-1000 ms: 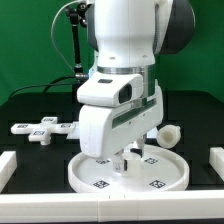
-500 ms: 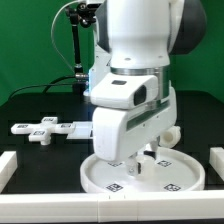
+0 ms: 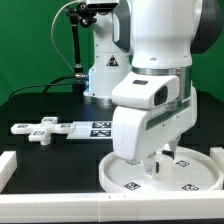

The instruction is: Assemble round table

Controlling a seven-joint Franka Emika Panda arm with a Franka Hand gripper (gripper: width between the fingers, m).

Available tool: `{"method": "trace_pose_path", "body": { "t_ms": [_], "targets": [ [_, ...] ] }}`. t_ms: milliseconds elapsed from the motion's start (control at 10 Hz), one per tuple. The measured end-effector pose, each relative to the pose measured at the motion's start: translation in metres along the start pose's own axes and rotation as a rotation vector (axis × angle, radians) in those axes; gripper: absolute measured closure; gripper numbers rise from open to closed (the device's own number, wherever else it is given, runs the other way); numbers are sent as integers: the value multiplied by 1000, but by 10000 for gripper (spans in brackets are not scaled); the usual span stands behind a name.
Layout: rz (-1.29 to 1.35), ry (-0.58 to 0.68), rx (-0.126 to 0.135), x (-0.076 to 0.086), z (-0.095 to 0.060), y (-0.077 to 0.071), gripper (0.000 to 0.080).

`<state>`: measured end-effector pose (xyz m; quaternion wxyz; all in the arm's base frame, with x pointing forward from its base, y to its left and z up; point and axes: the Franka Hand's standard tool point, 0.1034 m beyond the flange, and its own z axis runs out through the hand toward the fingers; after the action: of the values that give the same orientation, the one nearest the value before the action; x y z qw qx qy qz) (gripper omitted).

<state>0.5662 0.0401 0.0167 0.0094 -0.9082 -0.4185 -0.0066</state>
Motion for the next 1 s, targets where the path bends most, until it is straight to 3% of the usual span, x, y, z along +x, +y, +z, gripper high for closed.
{"method": "trace_pose_path", "body": {
  "t_ms": [100, 200, 300, 500, 800, 1000],
  "targets": [
    [0, 0, 0, 0, 0, 0, 392],
    [0, 0, 0, 0, 0, 0, 200],
    [1, 0, -1, 0, -2, 1, 165],
    [10, 6, -13, -2, -20, 0, 152],
    [108, 13, -30, -13, -49, -25, 151],
    [151, 25, -40, -22, -55, -42, 151]
  ]
}}
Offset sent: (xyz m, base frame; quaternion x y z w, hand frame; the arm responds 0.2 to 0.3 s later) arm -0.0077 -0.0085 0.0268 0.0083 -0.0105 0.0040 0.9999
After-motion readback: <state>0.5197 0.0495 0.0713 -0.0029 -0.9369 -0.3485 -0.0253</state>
